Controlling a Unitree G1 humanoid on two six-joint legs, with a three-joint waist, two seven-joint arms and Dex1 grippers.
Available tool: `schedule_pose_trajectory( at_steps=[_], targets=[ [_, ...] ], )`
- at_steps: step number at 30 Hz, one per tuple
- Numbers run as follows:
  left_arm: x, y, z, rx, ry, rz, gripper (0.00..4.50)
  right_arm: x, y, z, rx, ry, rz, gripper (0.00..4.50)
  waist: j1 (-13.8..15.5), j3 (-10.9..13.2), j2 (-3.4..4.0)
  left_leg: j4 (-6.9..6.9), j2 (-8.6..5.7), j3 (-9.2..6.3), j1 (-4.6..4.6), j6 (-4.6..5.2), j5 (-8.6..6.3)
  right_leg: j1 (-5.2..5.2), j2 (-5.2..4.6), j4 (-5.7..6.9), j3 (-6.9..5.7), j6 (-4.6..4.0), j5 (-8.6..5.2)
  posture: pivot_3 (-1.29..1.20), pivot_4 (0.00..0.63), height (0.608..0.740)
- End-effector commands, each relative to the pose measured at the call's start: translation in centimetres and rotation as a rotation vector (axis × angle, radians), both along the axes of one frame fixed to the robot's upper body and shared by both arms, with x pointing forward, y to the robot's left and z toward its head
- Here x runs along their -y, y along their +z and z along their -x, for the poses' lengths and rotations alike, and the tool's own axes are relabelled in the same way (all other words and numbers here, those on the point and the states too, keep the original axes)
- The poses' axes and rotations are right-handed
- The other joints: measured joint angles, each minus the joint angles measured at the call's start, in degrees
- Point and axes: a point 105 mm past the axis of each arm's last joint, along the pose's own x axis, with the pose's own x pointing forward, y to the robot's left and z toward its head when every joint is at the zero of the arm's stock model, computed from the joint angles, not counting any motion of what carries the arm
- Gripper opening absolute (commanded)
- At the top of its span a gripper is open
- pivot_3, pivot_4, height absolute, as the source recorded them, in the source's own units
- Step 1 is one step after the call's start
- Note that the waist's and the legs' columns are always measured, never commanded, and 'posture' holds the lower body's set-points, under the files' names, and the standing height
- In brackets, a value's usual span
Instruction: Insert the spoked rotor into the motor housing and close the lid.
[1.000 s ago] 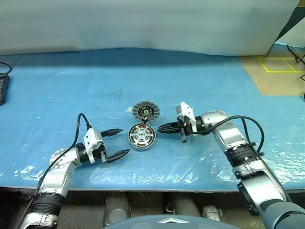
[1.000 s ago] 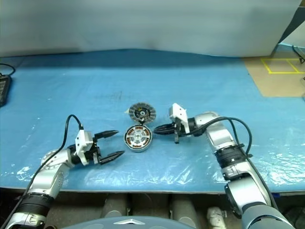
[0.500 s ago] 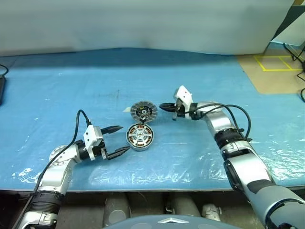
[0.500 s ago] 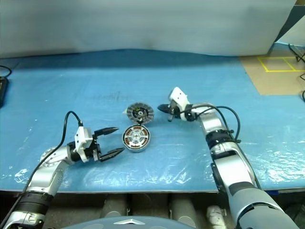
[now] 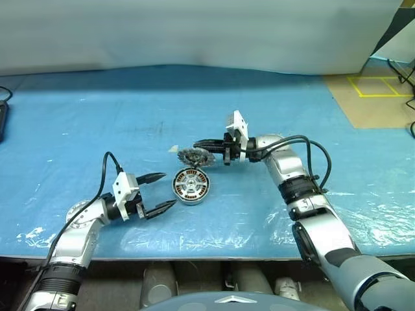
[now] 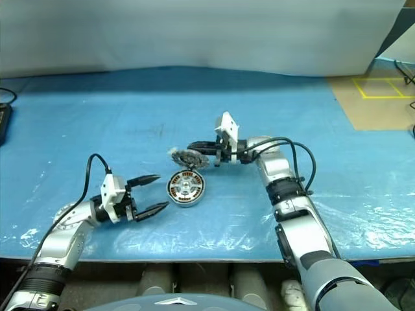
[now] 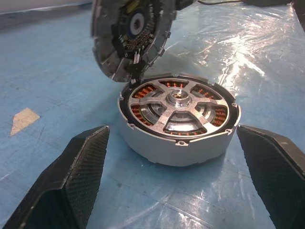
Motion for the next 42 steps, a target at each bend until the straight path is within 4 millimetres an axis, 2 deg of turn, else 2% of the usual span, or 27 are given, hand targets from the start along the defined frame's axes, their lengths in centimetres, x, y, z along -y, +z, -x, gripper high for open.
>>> schedule_pose_trajectory(
  at_steps=[1,6,16,21,24,27,32,35,42],
  targets=[
    [-0.6,0.9,0.0,0.047,0.012,-0.003,4.5,-0.7,-0.8,1.7,-0.009,0.078,0.034,0.03,0.0,0.0,0.0,0.0,0.01,0.0,0.01,0.0,0.0,0.01,0.0,0.0,0.0,0.0,0.0,0.0,0.15,0.74],
    [-0.9,0.9,-0.1,0.044,0.015,-0.007,4.5,-1.2,-3.9,2.5,-0.05,0.075,0.11,0.03,-0.2,0.0,0.0,-0.01,0.0,0.0,0.01,-0.02,0.0,0.01,0.0,-0.01,0.02,0.0,0.0,0.0,0.15,0.74],
    [-1.5,-0.3,0.2,0.027,0.022,-0.011,4.5,-0.7,-7.0,3.1,-0.039,0.068,0.207,0.03,-0.2,0.0,-0.01,-0.03,-0.01,0.01,0.14,-0.02,0.0,0.08,0.0,-0.01,0.05,0.0,0.0,0.0,0.15,0.74],
    [-1.5,-0.7,0.2,0.027,0.02,-0.009,4.5,-0.7,-5.6,2.5,0.011,0.046,0.16,0.03,-0.3,0.0,-0.01,-0.03,-0.01,0.01,0.29,-0.02,-0.01,0.18,-0.01,-0.01,0.1,0.01,-0.01,0.0,0.15,0.74],
    [-1.4,-0.9,0.3,0.027,0.017,-0.008,4.5,-1.1,-3.5,1.8,0.06,0.027,0.098,0.03,-0.3,0.0,0.0,-0.04,-0.01,0.01,0.29,-0.02,-0.01,0.18,-0.01,-0.01,0.1,0.01,-0.01,0.0,0.15,0.74],
    [-1.3,-0.8,0.3,0.03,0.013,-0.007,4.5,-1.4,-2.3,1.9,0.113,0.051,0.085,0.6,-0.2,0.0,0.0,-0.06,-0.01,0.02,0.25,-0.02,-0.01,0.16,0.0,-0.03,0.09,0.0,-0.01,0.0,0.15,0.74],
    [-0.7,0.1,0.2,0.041,0.003,-0.003,4.5,-2.1,-0.2,2.8,0.177,0.109,0.016,2.2,-0.2,0.0,0.0,-0.09,-0.01,0.02,0.08,-0.02,-0.01,0.04,0.0,-0.07,0.07,0.01,-0.01,0.0,0.15,0.74],
    [-0.5,0.6,0.3,0.044,0.001,-0.001,4.5,-2.2,0.0,3.3,0.178,0.132,0.008,2.2,-0.2,0.0,0.0,-0.1,0.0,0.02,0.08,-0.02,-0.01,0.04,0.0,-0.08,0.06,0.01,-0.01,0.0,0.15,0.74],
    [-0.4,1.5,0.2,0.041,0.003,-0.004,4.5,-2.3,-1.6,3.7,0.131,0.156,0.036,2.2,-0.3,0.0,0.0,-0.1,-0.01,0.02,0.09,-0.02,-0.01,0.04,0.0,-0.09,0.07,0.01,-0.01,0.0,0.15,0.74]
  ],
)
